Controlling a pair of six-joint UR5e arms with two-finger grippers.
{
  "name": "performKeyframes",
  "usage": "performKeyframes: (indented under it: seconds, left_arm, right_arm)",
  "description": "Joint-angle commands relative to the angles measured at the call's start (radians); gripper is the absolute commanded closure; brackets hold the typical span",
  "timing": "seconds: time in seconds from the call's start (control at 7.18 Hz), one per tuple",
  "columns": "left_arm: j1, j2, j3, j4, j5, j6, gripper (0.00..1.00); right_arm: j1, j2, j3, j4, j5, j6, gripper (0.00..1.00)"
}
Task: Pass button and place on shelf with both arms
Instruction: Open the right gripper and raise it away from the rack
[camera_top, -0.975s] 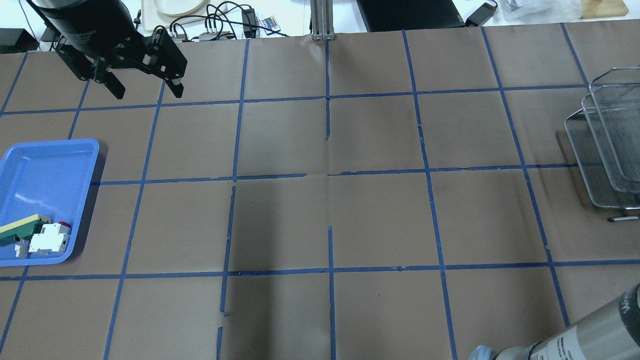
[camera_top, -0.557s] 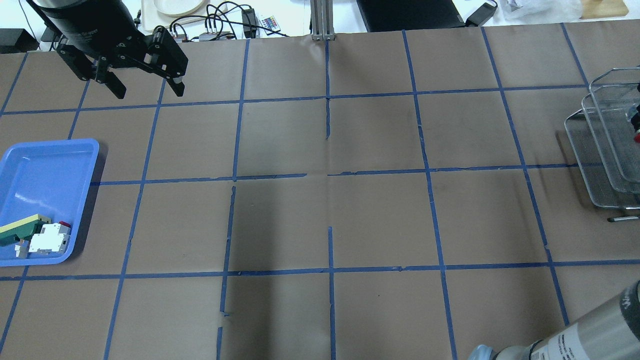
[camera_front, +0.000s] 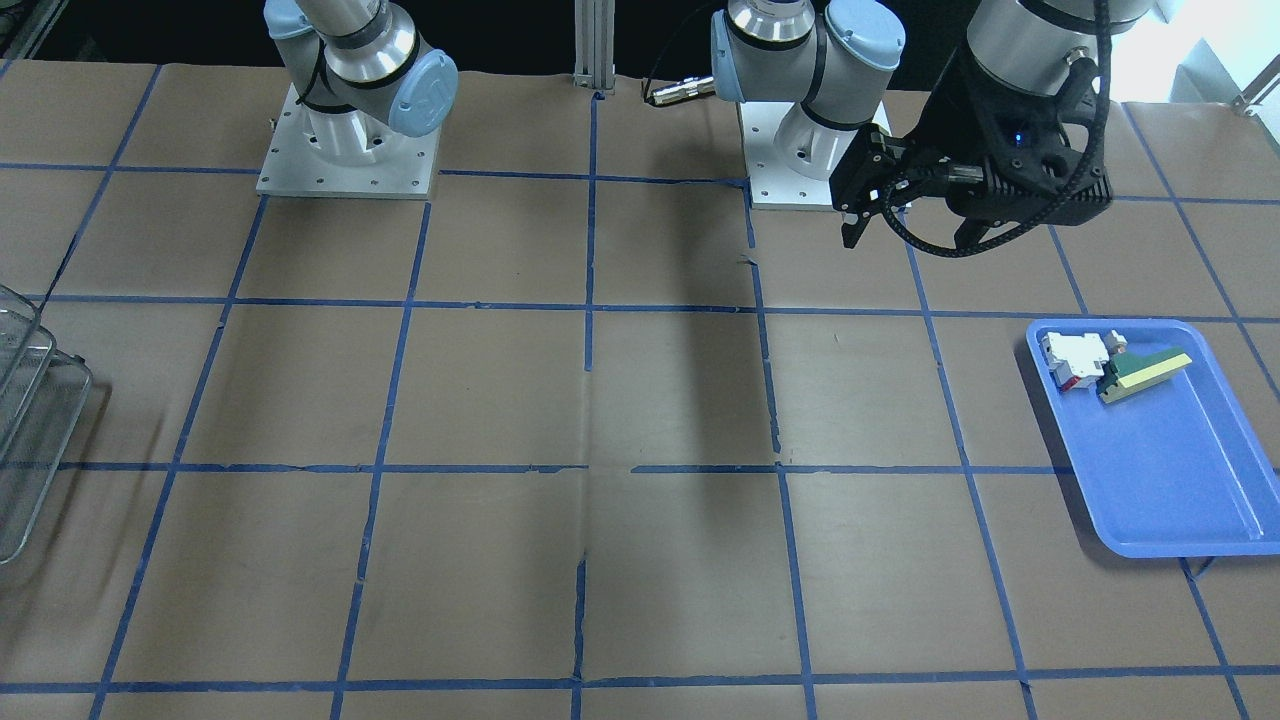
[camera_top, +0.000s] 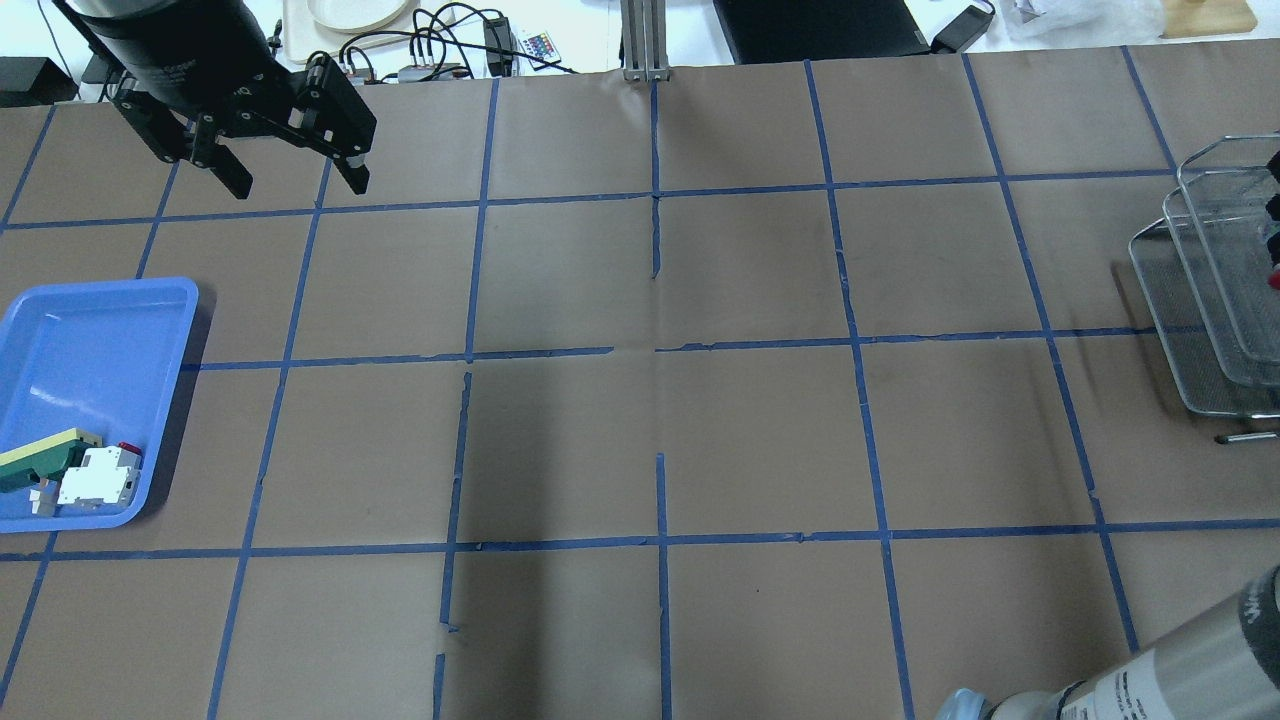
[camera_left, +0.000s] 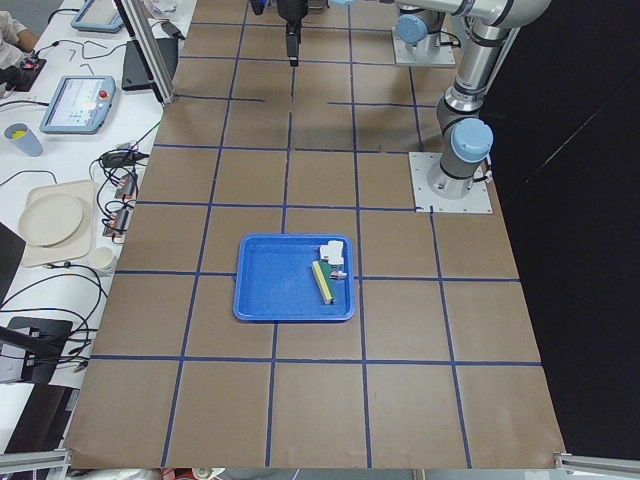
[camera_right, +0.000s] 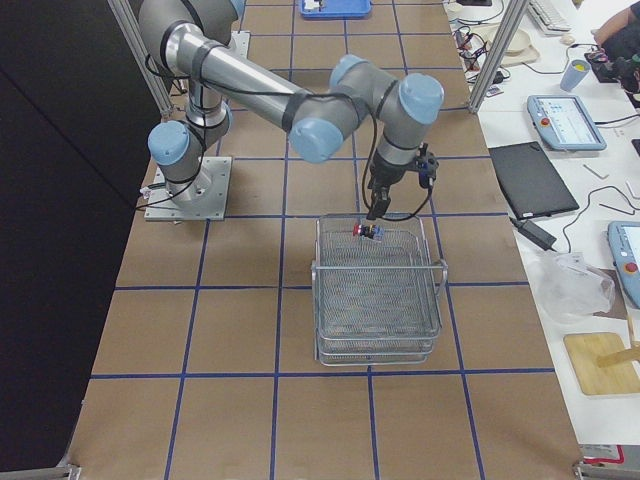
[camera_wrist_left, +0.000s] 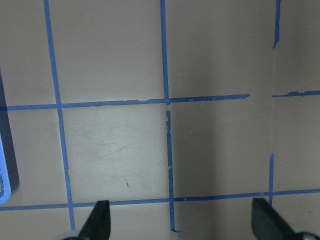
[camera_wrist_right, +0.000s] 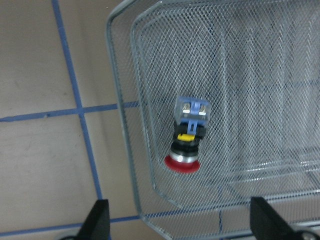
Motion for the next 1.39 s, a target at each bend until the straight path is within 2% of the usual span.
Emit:
performKeyframes:
  seconds: [0.0, 0.28, 0.42, 0.7, 1.25]
  left_arm:
    - [-0.001, 0.001, -0.003, 0.000, -0.001, 0.000, 0.00]
    - [0.000, 0.003, -0.004, 0.000, 0.002, 0.000, 0.00]
    - [0.000, 0.004, -0.004, 0.000, 0.003, 0.000, 0.00]
    - [-0.002, 0.006, -0.004, 0.000, 0.005, 0.002, 0.00]
    - [0.000, 0.006, -0.004, 0.000, 0.005, 0.002, 0.00]
  right_arm:
    - [0.144, -0.193, 0.026, 0.122, 0.071, 0.117, 0.00]
    - [0.403, -0.293, 0.139, 0.113, 0.061, 0.506, 0.00]
    - [0.482, -0.334, 0.211, 0.098, 0.061, 0.555, 0.00]
    - [0.524, -0.414, 0.307, 0.063, 0.072, 0.555, 0.00]
    - [0.575, -0.414, 0.353, 0.035, 0.076, 0.577, 0.00]
